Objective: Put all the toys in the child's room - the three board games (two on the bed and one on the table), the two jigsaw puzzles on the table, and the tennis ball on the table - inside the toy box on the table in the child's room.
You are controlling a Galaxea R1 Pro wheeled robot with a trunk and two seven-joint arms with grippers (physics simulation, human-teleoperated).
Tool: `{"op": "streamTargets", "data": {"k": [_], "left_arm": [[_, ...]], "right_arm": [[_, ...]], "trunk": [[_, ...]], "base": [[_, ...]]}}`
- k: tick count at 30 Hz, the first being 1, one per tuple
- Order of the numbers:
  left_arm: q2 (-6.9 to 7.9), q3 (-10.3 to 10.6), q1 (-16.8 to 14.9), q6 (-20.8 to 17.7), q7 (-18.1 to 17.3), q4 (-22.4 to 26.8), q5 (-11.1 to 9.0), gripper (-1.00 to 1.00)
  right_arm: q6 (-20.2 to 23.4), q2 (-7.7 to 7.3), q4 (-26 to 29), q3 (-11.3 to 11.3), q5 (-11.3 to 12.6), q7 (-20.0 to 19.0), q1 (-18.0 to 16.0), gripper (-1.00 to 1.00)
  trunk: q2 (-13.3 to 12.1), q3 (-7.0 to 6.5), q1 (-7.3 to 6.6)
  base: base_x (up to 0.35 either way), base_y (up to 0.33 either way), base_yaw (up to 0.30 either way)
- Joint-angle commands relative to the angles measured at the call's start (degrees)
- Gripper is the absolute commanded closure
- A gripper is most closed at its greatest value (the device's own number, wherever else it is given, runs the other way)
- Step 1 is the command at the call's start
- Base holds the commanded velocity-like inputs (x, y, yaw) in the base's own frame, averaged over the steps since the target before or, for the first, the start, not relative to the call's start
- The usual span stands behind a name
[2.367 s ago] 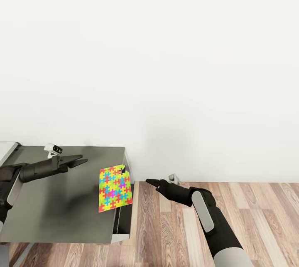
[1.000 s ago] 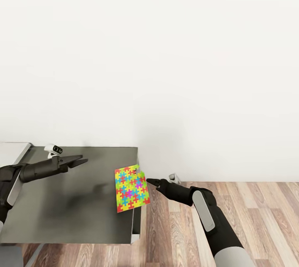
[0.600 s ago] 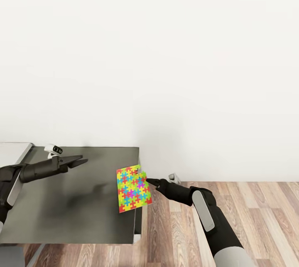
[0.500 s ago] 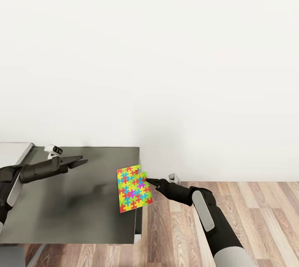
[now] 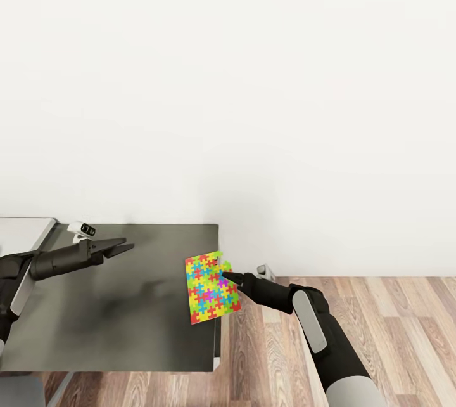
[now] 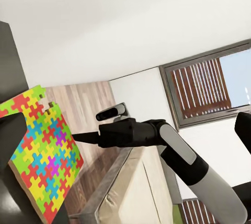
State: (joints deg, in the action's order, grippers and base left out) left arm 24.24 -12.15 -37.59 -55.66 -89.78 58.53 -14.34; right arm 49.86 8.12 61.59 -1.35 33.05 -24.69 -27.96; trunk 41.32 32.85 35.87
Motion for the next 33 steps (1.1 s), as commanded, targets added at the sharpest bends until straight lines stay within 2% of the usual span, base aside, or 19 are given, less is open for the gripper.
{"op": "streamTargets", "data": {"k": [1,30,33], "left_arm": [[0.02,0.02,-0.02,-0.62,-0.22,0.0,0.02,-1.0],[0.02,0.02,-0.02,-0.6,-0.22,0.0,0.06,-1.0],[0.02,0.02,0.02,-0.59,-0.22,0.0,0.05,-1.0]], "right_arm": [[0.32,0.02,0.02,-0.14,-0.09,-0.18,-0.05,-1.0],[0.32,-0.03,0.02,-0.17,-0.09,-0.18,-0.04,-1.0],[0.32,-0.03,0.02,-0.17,-0.09,-0.18,-0.03,-1.0]], "trunk": [[0.05,0.06,0.01],[0.05,0.06,0.01],[1.25,0.59,0.67]], "base": [[0.0,0.002,0.0],[0.0,0.0,0.0],[0.0,0.0,0.0]]}}
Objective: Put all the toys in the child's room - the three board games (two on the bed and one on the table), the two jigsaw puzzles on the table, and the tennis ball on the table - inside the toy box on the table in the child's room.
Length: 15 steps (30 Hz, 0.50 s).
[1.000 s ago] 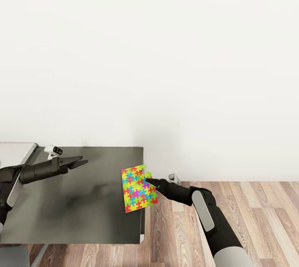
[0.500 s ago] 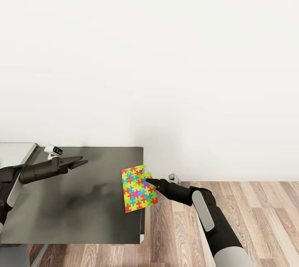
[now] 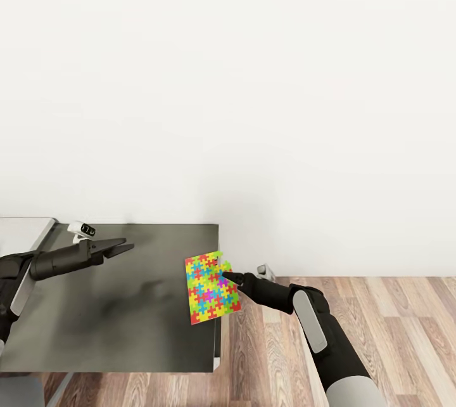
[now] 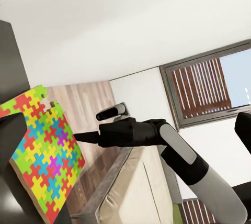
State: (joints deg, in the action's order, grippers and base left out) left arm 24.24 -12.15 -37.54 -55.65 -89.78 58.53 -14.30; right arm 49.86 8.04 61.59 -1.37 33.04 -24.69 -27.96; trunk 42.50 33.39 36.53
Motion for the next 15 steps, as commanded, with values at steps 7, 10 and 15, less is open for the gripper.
{"op": "streamTargets", "data": {"k": [7,10,15], "left_arm": [[0.02,0.02,-0.01,-0.62,-0.22,0.01,-0.03,-1.0],[0.02,0.02,-0.04,-0.61,-0.22,0.01,-0.03,-1.0],[0.02,0.02,-0.02,-0.63,-0.22,0.01,-0.03,-1.0]], "right_arm": [[0.33,0.05,0.02,-0.13,-0.08,-0.19,-0.05,-1.0],[0.33,0.05,0.02,-0.13,-0.08,-0.19,-0.04,-1.0],[0.33,0.05,0.02,-0.12,-0.08,-0.19,-0.01,-1.0]], "trunk": [[2.87,1.32,1.55],[4.08,1.86,2.21],[6.08,2.75,3.31]], "base": [[0.0,0.0,0.0],[0.0,0.0,0.0],[0.0,0.0,0.0]]}}
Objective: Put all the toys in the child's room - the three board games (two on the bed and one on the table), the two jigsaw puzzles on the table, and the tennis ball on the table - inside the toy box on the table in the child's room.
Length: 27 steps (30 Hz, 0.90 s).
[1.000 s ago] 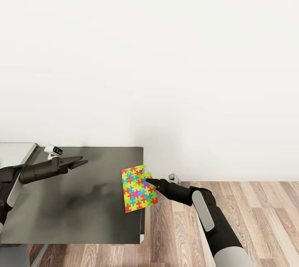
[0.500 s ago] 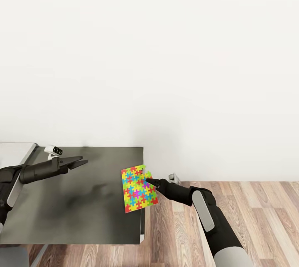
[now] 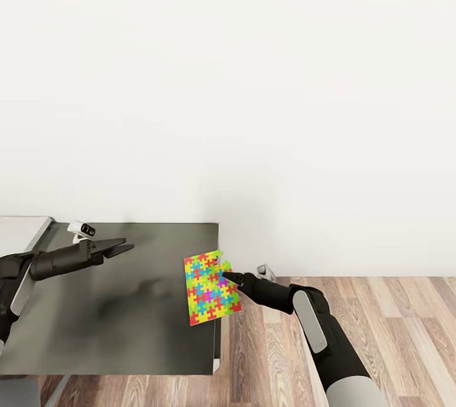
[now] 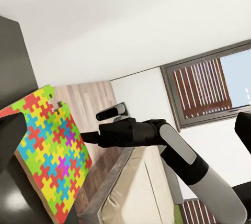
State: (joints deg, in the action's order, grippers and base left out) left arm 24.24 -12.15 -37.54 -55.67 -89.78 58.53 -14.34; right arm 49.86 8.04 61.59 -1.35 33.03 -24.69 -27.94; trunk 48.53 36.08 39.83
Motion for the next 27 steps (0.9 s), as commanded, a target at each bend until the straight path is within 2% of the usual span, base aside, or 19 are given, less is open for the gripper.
{"op": "streamTargets", "data": {"k": [1,4,15,27], "left_arm": [[0.02,0.02,-0.02,-0.62,-0.22,0.01,0.01,-1.0],[0.02,0.02,-0.03,-0.63,-0.22,0.01,0.01,-1.0],[0.03,0.02,-0.03,-0.65,-0.22,0.01,0.02,-1.0],[0.02,0.02,-0.05,-0.66,-0.22,-0.01,0.05,-1.0]], "right_arm": [[0.32,0.05,0.02,-0.14,-0.08,-0.18,-0.03,-1.0],[0.32,0.05,0.02,-0.14,-0.08,-0.18,-0.04,-1.0],[0.32,0.05,0.02,-0.14,-0.08,-0.18,-0.07,-1.0],[0.32,0.05,0.02,-0.14,-0.08,-0.18,-0.04,-1.0]], "trunk": [[0.46,0.23,0.23],[1.66,0.77,0.89],[1.66,0.77,0.89],[1.66,0.77,0.89]], "base": [[0.0,0.0,0.0],[0.0,0.0,0.0],[0.0,0.001,0.0],[-0.022,0.083,0.0]]}}
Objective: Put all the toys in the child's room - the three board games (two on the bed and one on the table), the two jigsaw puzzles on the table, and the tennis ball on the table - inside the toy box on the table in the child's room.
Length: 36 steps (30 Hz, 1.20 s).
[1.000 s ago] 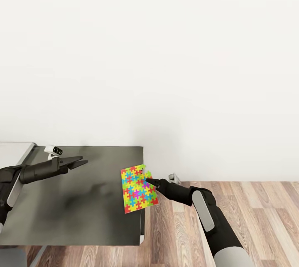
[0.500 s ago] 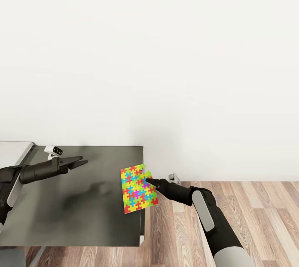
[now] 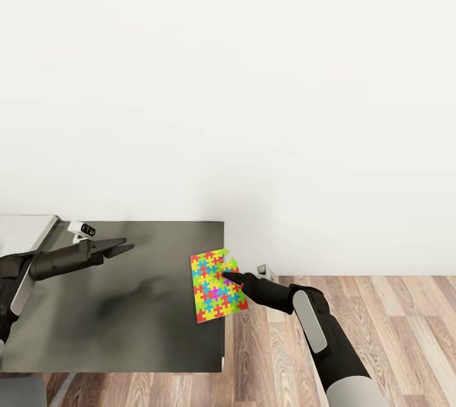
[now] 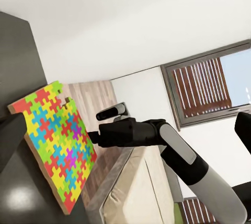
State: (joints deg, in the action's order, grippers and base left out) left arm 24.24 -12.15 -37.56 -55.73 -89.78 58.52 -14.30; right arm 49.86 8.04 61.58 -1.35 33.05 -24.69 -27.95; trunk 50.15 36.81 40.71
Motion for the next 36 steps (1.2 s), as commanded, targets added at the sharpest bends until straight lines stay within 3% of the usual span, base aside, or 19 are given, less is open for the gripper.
{"op": "streamTargets", "data": {"k": [1,4,5,8,31,36], "left_arm": [[0.02,0.02,0.0,-0.61,-0.22,0.0,0.0,-1.0],[0.02,0.02,0.0,-0.59,-0.22,0.0,0.0,-1.0],[0.02,0.02,-0.02,-0.6,-0.22,0.0,0.01,-1.0],[0.02,0.02,0.0,-0.61,-0.22,-0.01,0.0,-1.0],[0.63,-0.53,-0.13,-2.94,-0.22,-0.39,0.3,-1.0],[0.63,-0.53,-0.14,-2.93,-0.22,-0.42,0.32,-1.0]], "right_arm": [[0.32,0.05,0.01,-0.14,-0.09,-0.18,-0.03,-1.0],[0.32,0.05,0.02,-0.14,-0.09,-0.18,-0.04,-1.0],[0.32,0.05,0.02,-0.14,-0.09,-0.18,-0.04,1.0],[0.32,0.05,0.03,-0.14,-0.09,-0.18,-0.07,1.0],[0.37,-0.66,0.6,-0.58,-0.06,-0.03,-0.07,1.0],[0.22,-0.74,0.67,-0.69,-0.07,-1.66,-0.04,1.0]], "trunk": [[0.04,0.05,0.01],[0.04,0.05,0.01],[0.04,0.05,0.01],[0.04,0.05,0.01],[-8.38,-3.72,-4.61],[-10.39,-4.62,-5.7]], "base": [[-0.001,0.072,0.0],[0.0,0.039,0.0],[0.0,0.013,0.0],[0.0,0.005,0.0],[0.0,0.0,0.0],[0.0,0.0,0.0]]}}
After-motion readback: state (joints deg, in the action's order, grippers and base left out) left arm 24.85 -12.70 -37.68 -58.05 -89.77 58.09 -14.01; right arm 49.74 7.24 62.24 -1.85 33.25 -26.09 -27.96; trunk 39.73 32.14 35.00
